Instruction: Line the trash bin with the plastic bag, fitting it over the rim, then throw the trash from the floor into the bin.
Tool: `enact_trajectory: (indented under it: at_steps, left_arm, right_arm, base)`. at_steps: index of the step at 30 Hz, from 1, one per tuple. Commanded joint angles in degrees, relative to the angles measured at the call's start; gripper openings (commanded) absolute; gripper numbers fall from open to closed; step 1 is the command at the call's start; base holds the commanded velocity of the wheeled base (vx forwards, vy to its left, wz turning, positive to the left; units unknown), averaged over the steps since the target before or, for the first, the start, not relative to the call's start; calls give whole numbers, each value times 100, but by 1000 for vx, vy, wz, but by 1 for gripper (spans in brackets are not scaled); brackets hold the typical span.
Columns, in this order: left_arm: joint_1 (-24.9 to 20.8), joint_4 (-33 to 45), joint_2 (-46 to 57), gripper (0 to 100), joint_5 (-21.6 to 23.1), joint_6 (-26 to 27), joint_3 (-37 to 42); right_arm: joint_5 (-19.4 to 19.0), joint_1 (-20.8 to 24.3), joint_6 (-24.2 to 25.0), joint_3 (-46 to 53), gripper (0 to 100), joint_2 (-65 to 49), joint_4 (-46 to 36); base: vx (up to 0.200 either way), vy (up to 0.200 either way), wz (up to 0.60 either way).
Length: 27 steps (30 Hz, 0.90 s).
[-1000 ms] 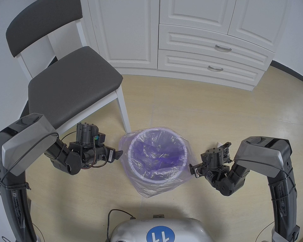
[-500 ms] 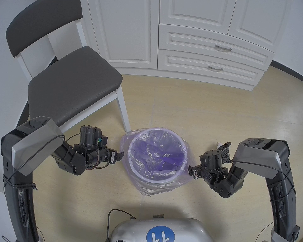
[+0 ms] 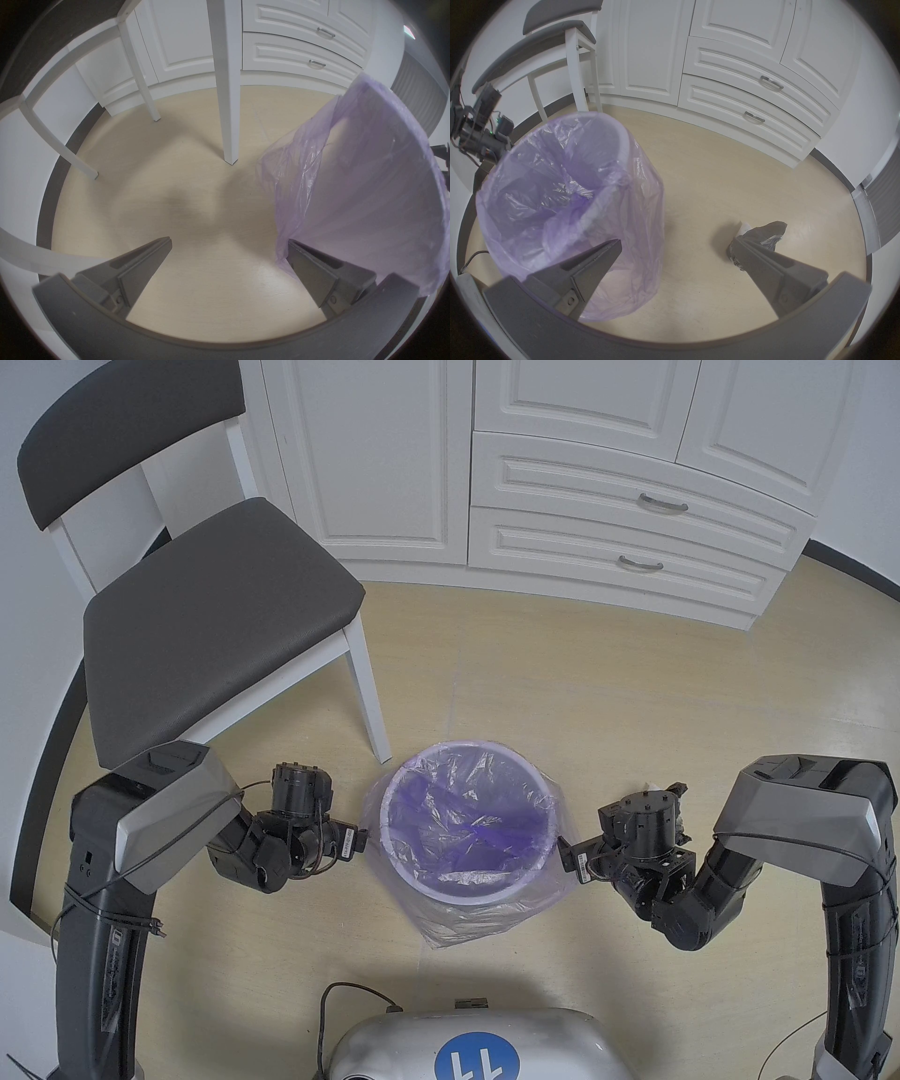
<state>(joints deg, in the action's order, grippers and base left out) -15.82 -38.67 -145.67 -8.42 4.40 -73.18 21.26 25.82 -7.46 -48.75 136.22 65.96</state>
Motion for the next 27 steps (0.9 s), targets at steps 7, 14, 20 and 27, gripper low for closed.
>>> enact_trajectory:
  at_steps: [7,14,20,27]
  left_arm:
    - [-61,26,-287,100,-10,-159,-135]
    - [-61,-9,-261,100,-10,-168,-135]
    - [-61,-27,-199,100,-10,-194,-126]
    - [-52,-18,135,100,34,-308,41]
  right_arm:
    - [-8,-112,-54,-293,100,388,-48]
    - [-131,-174,324,-1049,100,1117,-48]
    - [-439,-60,1089,-1559,100,1583,-251]
    - [-518,-60,1396,-1743,100,1495,-971]
  base:
    - [0,0,0]
    - [0,0,0]
    - [0,0,0]
    - [0,0,0]
